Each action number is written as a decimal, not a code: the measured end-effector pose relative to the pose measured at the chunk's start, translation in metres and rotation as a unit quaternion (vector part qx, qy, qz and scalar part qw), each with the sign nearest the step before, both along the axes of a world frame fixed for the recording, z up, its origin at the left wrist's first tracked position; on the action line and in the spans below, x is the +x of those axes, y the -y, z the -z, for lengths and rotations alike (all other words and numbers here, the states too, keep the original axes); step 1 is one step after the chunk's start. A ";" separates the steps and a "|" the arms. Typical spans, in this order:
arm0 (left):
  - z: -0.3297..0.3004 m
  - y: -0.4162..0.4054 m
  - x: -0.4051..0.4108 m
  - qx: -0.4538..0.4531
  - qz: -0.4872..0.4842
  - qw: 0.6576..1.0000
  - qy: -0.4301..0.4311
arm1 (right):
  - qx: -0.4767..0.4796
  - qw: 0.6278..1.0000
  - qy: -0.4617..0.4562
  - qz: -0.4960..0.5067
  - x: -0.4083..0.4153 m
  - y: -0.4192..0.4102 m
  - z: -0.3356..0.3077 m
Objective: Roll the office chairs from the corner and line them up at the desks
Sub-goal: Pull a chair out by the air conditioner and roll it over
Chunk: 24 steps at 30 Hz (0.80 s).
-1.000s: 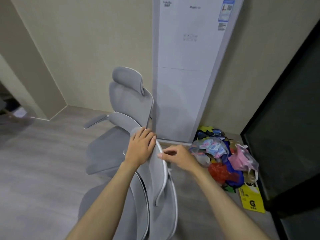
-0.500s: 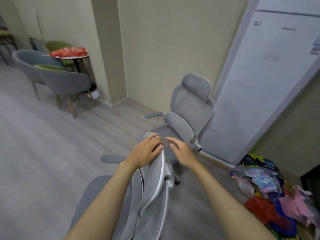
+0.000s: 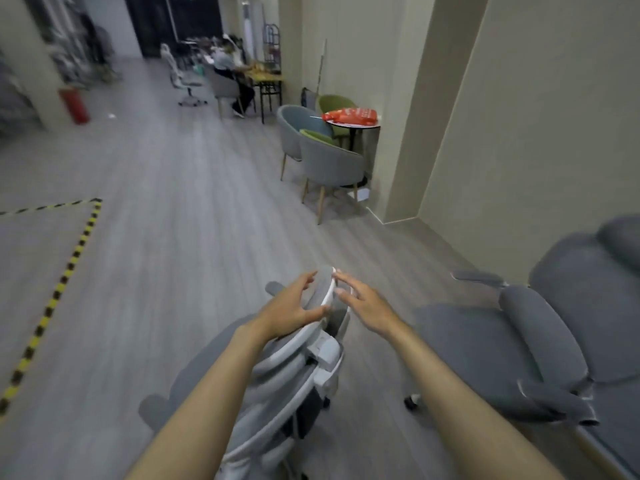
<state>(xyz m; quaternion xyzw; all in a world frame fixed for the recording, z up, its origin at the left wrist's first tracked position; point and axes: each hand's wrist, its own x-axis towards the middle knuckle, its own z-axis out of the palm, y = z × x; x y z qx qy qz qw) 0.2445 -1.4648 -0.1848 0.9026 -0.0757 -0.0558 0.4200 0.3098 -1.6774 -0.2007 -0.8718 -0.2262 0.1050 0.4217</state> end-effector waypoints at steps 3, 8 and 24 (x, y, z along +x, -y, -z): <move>0.003 -0.059 -0.001 0.008 -0.078 0.994 -0.080 | -0.075 0.992 0.075 -0.069 0.027 -0.063 0.001; -0.010 -0.148 -0.007 0.005 -0.157 0.968 -0.193 | -0.082 0.967 0.121 -0.210 0.074 -0.166 0.013; 0.030 -0.368 -0.052 0.294 -0.516 0.803 0.048 | -0.033 0.929 0.108 -0.353 0.108 -0.469 0.031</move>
